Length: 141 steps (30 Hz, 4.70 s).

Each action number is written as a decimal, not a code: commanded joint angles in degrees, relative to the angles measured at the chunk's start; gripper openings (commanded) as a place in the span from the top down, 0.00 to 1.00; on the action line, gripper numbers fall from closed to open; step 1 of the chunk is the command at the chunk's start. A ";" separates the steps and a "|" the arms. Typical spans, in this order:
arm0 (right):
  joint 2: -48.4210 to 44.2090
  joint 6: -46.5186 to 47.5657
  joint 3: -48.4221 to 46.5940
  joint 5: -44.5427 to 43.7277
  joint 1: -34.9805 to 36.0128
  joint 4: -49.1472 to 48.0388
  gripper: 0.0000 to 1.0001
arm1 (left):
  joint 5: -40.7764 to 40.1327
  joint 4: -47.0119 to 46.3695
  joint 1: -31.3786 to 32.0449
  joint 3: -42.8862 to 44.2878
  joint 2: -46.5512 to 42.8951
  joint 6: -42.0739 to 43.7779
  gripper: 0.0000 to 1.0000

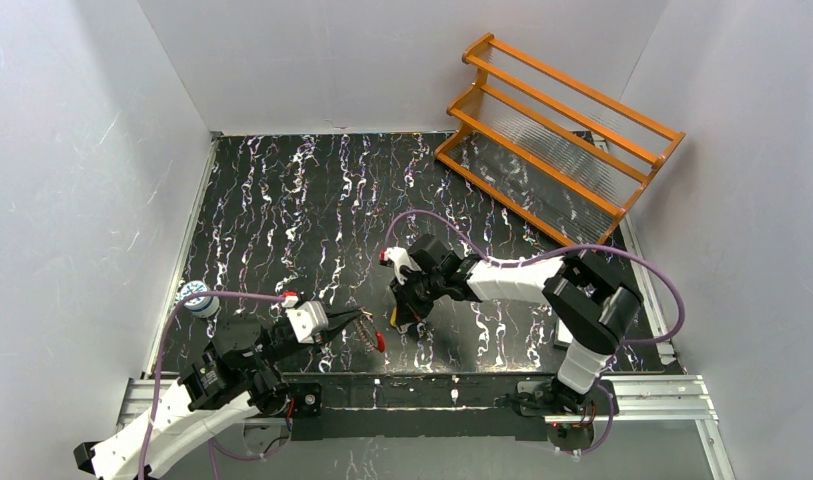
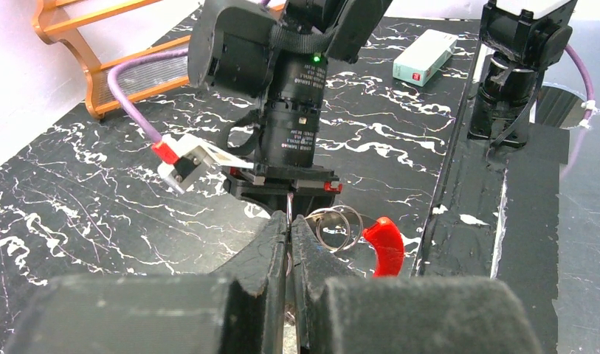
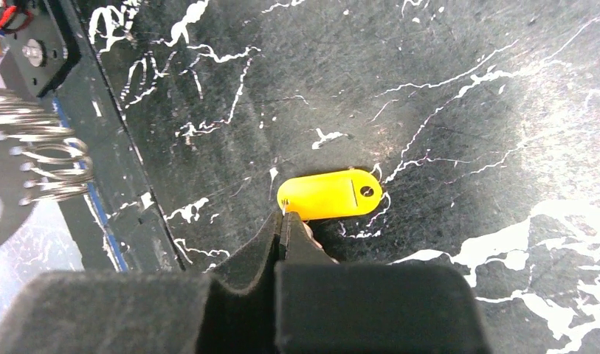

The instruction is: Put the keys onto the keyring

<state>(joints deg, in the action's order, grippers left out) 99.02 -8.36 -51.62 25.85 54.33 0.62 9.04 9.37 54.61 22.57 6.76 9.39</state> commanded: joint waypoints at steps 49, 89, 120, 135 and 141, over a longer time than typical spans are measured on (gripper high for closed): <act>-23.47 1.96 -6.87 25.07 -2.69 1.71 0.99 | 10.76 -13.84 0.15 -1.65 14.38 0.32 1.00; -26.95 7.60 -4.96 23.51 -1.94 7.01 0.99 | 7.37 -13.76 0.15 -2.02 12.86 -0.47 1.00; -26.05 3.50 -5.10 17.36 -0.93 2.01 0.99 | 9.05 -16.84 0.15 -2.77 14.75 -2.18 1.00; -29.33 5.05 -1.80 14.47 -0.89 2.17 0.99 | 8.28 -17.79 0.15 -3.06 14.00 -3.47 1.00; -29.67 5.67 -1.43 14.30 -0.88 2.08 0.99 | 7.55 -19.83 0.15 -3.53 13.38 -6.21 1.00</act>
<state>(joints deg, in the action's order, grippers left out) 70.83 -4.21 -53.65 41.06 53.43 4.45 16.80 -6.22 54.61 19.16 21.43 5.43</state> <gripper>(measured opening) 0.031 0.015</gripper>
